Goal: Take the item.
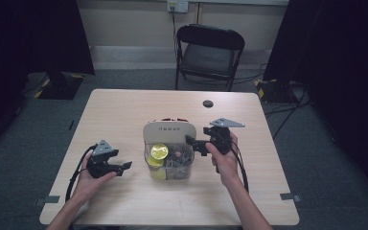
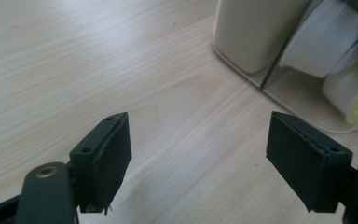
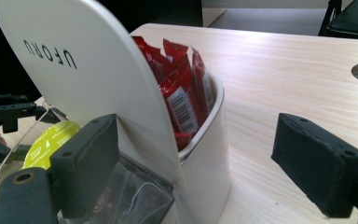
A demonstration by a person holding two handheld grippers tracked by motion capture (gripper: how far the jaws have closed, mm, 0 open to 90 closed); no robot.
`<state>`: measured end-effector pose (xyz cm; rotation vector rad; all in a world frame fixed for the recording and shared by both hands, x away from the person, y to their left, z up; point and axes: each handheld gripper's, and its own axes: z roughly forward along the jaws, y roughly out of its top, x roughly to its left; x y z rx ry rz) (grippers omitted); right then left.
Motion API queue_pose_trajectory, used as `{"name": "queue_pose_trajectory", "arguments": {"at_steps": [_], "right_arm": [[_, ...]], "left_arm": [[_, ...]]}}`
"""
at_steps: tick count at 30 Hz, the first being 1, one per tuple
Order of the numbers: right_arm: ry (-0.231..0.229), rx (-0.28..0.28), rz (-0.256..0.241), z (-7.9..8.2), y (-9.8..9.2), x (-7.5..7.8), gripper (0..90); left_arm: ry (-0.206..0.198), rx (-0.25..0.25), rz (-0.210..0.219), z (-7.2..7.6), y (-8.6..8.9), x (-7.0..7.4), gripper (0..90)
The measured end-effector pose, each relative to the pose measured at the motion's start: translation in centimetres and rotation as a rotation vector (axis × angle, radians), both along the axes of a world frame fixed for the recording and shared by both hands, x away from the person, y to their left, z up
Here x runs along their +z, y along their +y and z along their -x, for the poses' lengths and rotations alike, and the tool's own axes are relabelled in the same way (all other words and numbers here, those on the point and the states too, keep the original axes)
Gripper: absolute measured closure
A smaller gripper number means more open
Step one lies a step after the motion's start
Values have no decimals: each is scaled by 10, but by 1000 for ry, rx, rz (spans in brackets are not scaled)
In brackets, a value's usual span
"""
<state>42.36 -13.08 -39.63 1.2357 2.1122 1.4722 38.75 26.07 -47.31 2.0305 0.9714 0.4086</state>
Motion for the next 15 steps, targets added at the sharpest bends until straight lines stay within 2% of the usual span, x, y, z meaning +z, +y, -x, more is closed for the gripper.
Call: {"name": "queue_pose_trajectory", "arguments": {"at_steps": [4, 8, 10, 15], "right_arm": [[-3, -5, 2, 0, -1, 1, 141], [4, -3, -4, 0, -1, 1, 139], [7, -1, -2, -1, -2, 1, 135], [3, -2, 1, -1, -1, 1, 131]], "left_arm": [[-19, -9, 74, 3, -1, 9, 216], [-1, -28, 90, 3, -2, 13, 222], [-11, -37, 114, 4, -2, 17, 222], [-48, -69, 95, 13, -10, 30, 255]]}}
